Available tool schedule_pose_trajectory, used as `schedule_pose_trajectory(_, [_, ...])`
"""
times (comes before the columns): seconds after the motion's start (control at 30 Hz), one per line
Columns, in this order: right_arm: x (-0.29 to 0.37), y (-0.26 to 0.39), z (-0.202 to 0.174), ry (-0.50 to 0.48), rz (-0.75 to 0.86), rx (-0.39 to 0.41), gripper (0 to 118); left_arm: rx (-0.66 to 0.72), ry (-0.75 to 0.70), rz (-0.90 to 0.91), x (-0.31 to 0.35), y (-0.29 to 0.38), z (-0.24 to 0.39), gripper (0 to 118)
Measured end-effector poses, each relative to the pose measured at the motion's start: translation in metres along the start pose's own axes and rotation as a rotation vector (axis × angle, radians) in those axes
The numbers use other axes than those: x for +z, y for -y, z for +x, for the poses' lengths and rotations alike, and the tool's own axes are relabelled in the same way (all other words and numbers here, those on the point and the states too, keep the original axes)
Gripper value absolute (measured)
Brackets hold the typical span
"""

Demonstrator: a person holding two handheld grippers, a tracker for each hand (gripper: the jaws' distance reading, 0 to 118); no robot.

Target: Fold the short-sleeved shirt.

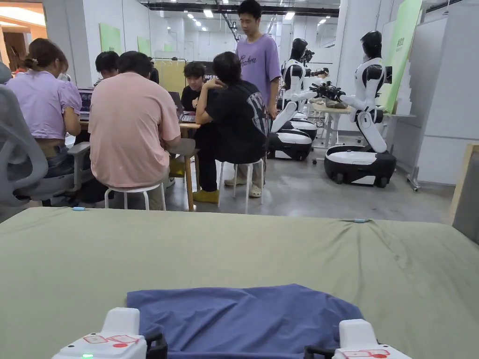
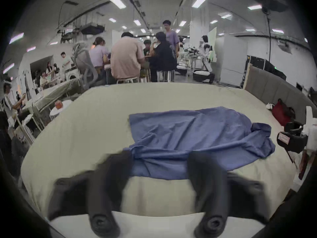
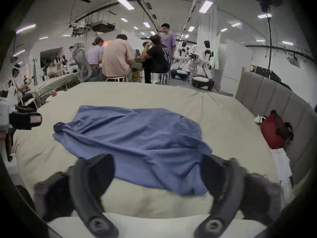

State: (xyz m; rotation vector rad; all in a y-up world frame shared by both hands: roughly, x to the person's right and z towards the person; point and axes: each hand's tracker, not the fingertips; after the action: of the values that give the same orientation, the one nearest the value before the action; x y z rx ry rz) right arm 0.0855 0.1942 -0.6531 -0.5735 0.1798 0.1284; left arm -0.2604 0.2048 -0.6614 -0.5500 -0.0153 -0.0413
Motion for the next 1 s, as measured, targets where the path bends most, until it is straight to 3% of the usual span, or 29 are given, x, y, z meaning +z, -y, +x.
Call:
schedule_pose_trajectory(0.03, [0.004, -0.001, -0.012, 0.008, 0.004, 0.004, 68, -0.016, -0.010, -0.001, 0.003, 0.002, 0.005, 0])
schedule_pose_trajectory(0.07, [0.009, 0.001, -0.020, 0.025, 0.005, 0.019, 30, -0.032, -0.016, -0.006, 0.005, 0.005, 0.009, 0])
schedule_pose_trajectory(0.1, [0.010, 0.002, -0.025, 0.042, -0.005, 0.039, 0, -0.035, -0.021, -0.003, 0.009, 0.008, 0.014, 0])
schedule_pose_trajectory(0.13, [0.012, 0.004, -0.029, 0.063, -0.015, 0.036, 0, -0.031, -0.004, -0.018, 0.010, 0.010, 0.014, 0])
schedule_pose_trajectory(0.2, [0.013, 0.009, -0.032, 0.015, -0.033, -0.019, 0, -0.016, 0.042, -0.047, 0.012, 0.013, 0.016, 0])
schedule_pose_trajectory(0.47, [0.019, 0.012, -0.033, 0.028, -0.035, -0.010, 0, -0.026, 0.019, -0.039, 0.022, 0.018, -0.002, 0])
schedule_pose_trajectory(0.7, [0.007, 0.023, -0.020, 0.022, -0.064, -0.035, 0, 0.189, -0.078, -0.160, -0.007, 0.028, -0.087, 0])
schedule_pose_trajectory(0.73, [0.003, 0.025, -0.019, 0.023, -0.070, -0.037, 0, 0.199, -0.071, -0.176, -0.013, 0.029, -0.091, 12])
schedule_pose_trajectory(0.77, [-0.002, 0.028, -0.018, 0.023, -0.078, -0.039, 0, 0.203, -0.055, -0.192, -0.018, 0.029, -0.092, 35])
schedule_pose_trajectory(0.83, [-0.008, 0.032, -0.009, 0.022, -0.096, -0.050, 0, 0.209, -0.024, -0.242, -0.037, 0.034, -0.095, 99])
schedule_pose_trajectory(0.87, [-0.012, 0.035, -0.005, 0.025, -0.103, -0.054, 0, 0.209, -0.037, -0.237, -0.047, 0.036, -0.093, 112])
schedule_pose_trajectory(1.0, [-0.022, 0.045, 0.019, 0.054, -0.135, -0.056, 0, 0.190, -0.047, -0.284, -0.097, 0.039, -0.092, 106])
